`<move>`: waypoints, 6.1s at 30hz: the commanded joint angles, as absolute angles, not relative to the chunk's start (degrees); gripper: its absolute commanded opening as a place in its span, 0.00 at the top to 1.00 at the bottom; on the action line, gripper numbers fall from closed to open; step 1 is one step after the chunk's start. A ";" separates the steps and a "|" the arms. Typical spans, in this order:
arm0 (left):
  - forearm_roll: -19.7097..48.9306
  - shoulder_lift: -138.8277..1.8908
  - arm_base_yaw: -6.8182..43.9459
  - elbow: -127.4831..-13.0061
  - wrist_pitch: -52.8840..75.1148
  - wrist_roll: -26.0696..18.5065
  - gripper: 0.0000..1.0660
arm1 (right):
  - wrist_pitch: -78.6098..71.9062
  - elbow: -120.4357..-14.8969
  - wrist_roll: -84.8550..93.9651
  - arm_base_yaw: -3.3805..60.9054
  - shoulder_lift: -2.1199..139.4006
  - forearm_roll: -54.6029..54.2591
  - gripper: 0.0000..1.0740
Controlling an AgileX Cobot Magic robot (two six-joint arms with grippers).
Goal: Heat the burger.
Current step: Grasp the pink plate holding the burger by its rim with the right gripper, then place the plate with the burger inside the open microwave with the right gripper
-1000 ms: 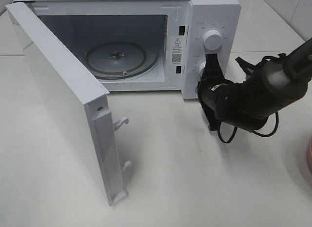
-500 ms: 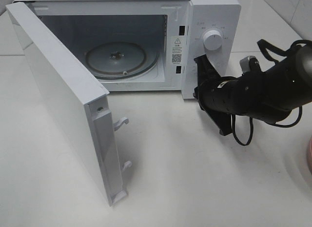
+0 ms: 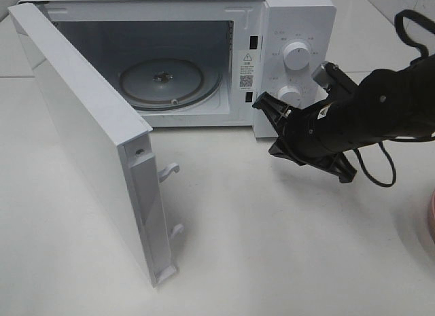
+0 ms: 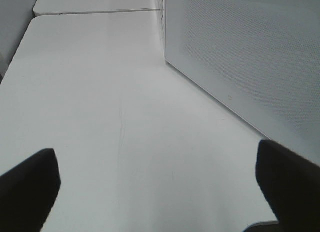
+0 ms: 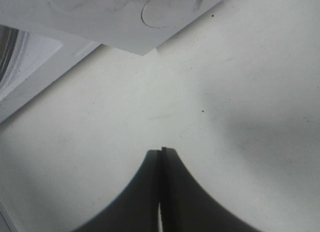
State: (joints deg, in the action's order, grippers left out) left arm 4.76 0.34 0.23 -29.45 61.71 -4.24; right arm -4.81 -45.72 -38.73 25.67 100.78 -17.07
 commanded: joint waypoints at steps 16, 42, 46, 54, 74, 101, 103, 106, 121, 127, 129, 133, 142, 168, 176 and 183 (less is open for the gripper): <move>4.64 1.55 0.29 -29.45 61.19 -4.07 0.06 | 26.53 -45.55 -0.34 22.00 88.69 -7.91 0.95; 4.64 1.55 0.29 -29.45 61.19 -4.07 0.06 | 49.45 -45.55 2.86 11.46 85.37 -1.60 0.07; 4.64 1.55 0.29 -29.45 61.19 -4.07 0.06 | 51.05 -45.55 2.58 10.03 85.37 0.86 0.10; 4.64 1.55 0.29 -29.45 61.19 -4.07 0.06 | 51.62 -45.32 0.00 4.41 85.37 4.98 0.18; 4.64 1.55 0.29 -29.45 61.19 -4.07 0.06 | 40.22 -39.30 -0.34 0.00 87.83 5.61 0.20; 4.64 1.55 0.29 -29.45 61.19 -4.07 0.06 | 30.94 -37.47 -4.24 0.06 98.20 9.05 0.30; 4.64 1.55 0.29 -29.45 61.19 -4.07 0.06 | 31.05 -37.47 -7.28 0.06 98.20 11.17 0.42; 4.64 1.55 0.29 -29.45 61.19 -4.07 0.06 | 31.28 -37.47 -9.34 0.06 98.20 12.61 0.51; 4.64 1.55 0.29 -29.45 61.19 -4.07 0.06 | 32.83 -37.47 -11.97 0.17 98.09 12.95 1.00; 4.64 1.55 0.29 -29.45 61.19 -4.07 0.06 | 33.17 -37.47 -11.97 0.23 97.40 13.06 1.00; 4.64 1.55 0.29 -29.45 61.19 -4.07 0.06 | 33.52 -37.47 -12.03 0.57 97.17 13.18 1.00; 4.64 1.55 0.29 -29.45 61.19 -4.13 0.06 | 34.95 -37.47 -15.18 3.32 96.54 17.07 1.00; 4.64 1.55 0.29 -29.45 61.19 -4.13 0.06 | 38.73 -37.47 -23.55 7.96 95.40 26.01 1.00; 4.64 1.55 0.29 -29.45 61.19 -4.13 0.06 | 49.10 -37.47 -31.91 19.54 94.14 36.44 1.00; 4.64 1.55 0.29 -29.45 61.19 -4.07 0.06 | 52.37 -37.47 -31.11 20.23 88.52 36.84 1.00; 4.64 1.55 0.29 -29.45 61.19 -4.07 0.06 | 54.03 -37.47 -30.14 20.23 86.34 35.87 1.00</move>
